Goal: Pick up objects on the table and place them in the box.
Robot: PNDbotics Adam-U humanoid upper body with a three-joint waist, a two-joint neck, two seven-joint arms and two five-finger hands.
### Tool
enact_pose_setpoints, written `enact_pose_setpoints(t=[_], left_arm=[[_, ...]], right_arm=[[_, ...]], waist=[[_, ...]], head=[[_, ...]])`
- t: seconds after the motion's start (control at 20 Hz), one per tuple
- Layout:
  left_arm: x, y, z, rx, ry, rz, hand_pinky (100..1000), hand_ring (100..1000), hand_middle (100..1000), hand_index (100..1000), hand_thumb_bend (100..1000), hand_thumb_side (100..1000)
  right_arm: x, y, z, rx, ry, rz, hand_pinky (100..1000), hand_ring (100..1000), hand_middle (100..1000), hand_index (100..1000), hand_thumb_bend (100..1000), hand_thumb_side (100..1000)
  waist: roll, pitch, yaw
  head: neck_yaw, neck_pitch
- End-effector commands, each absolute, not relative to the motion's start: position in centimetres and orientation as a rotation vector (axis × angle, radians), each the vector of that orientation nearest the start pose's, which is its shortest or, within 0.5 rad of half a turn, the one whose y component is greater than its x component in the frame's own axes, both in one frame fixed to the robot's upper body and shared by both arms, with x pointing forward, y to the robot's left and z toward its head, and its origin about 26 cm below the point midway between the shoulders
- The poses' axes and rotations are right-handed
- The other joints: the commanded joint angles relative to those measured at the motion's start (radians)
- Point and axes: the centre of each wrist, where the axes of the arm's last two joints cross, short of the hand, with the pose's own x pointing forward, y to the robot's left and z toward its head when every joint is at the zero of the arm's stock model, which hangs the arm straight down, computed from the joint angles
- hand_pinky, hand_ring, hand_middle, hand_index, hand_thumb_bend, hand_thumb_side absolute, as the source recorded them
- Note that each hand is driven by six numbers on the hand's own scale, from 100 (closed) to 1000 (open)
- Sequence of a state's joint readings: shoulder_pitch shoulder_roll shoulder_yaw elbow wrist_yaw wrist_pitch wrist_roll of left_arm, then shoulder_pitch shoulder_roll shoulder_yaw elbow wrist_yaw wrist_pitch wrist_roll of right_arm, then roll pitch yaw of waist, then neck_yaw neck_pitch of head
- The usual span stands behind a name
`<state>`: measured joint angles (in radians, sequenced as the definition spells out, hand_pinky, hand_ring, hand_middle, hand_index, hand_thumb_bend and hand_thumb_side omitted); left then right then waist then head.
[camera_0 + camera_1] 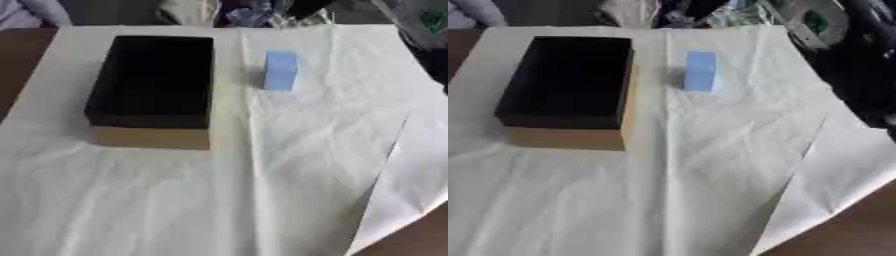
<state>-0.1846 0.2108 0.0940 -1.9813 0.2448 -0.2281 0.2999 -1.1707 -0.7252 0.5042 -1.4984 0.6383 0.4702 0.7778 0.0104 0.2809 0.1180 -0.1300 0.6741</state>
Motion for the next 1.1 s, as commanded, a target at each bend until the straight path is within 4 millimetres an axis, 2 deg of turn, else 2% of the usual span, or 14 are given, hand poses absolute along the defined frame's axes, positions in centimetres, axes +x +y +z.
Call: enact_pose_setpoints(t=[0.05, 0.15, 0.45, 0.8, 1.1], left_arm=[[28.8, 27.9, 16.8, 0.055, -2.397, 0.307, 962, 701, 660, 856, 100, 536], [28.8, 27.9, 16.8, 0.055, -2.398, 0.308, 962, 701, 659, 855, 100, 535], [28.8, 27.9, 16.9, 0.055, -2.401, 0.307, 962, 701, 659, 855, 100, 533], [28.9, 27.9, 17.0, 0.052, -2.404, 0.308, 962, 702, 659, 855, 100, 533], [28.9, 27.8, 17.0, 0.048, -2.403, 0.31, 963, 702, 659, 855, 100, 538]], right_arm=[[39.0, -19.1, 37.5, -0.9, -1.15, 1.471, 958, 998, 954, 1000, 335, 307], [39.3, -19.1, 37.1, -0.9, -1.136, 1.497, 966, 1000, 958, 1000, 370, 273], [40.1, -19.5, 36.2, -0.905, -1.1, 1.547, 981, 1000, 956, 1000, 412, 250], [40.9, -20.1, 35.2, -0.907, -1.05, 1.573, 986, 1000, 956, 1000, 446, 283], [42.4, -20.8, 33.5, -0.894, -0.969, 1.553, 984, 1000, 946, 1000, 462, 308]], waist=[[0.0, -0.015, 0.003], [0.0, -0.015, 0.004], [-0.002, -0.013, 0.004], [-0.002, -0.012, 0.005], [-0.002, -0.007, 0.007]], head=[[-0.001, -0.009], [-0.001, -0.01], [0.0, -0.012], [-0.001, -0.014], [-0.003, -0.017]])
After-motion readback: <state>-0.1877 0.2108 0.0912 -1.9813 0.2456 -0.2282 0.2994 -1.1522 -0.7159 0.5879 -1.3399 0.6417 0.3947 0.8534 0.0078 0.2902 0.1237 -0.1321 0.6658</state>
